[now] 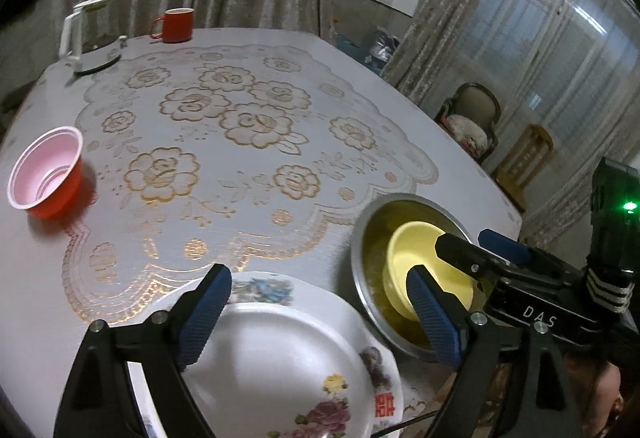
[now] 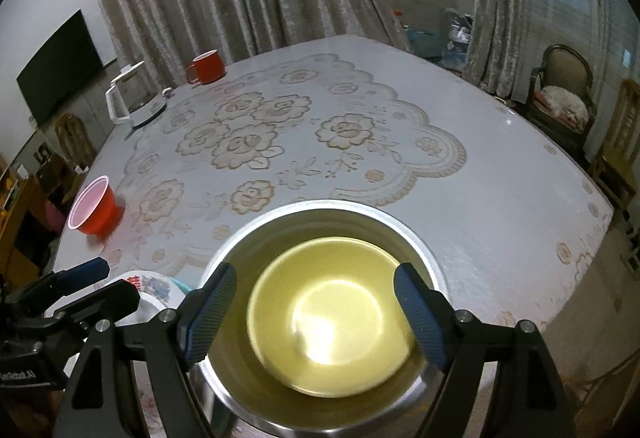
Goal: Organize plates and bowls
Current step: 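Move both open grippers to the pink-and-red plastic bowl rim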
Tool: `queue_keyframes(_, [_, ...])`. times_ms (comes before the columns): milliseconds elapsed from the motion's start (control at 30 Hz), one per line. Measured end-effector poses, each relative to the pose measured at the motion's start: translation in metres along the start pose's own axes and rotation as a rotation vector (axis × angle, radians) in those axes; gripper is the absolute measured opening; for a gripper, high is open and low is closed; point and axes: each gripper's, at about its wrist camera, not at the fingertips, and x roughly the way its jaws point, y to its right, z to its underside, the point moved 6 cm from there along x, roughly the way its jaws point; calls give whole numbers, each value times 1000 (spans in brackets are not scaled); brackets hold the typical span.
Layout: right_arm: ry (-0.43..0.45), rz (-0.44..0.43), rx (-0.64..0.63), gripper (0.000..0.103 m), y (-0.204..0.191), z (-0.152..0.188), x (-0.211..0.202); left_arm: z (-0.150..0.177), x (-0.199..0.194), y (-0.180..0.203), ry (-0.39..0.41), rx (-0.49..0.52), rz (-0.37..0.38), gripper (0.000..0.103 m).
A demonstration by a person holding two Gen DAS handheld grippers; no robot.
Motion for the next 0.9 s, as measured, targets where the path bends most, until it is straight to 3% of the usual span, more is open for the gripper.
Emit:
queue_keyframes(500, [-77, -53, -169, 82, -80, -32, 29, -2, -24, -101, 48, -212, -84, 93])
queue_keyframes(900, [-194, -192, -315, 82, -153, -55, 57, 5, -32, -177, 69, -362, -170, 93])
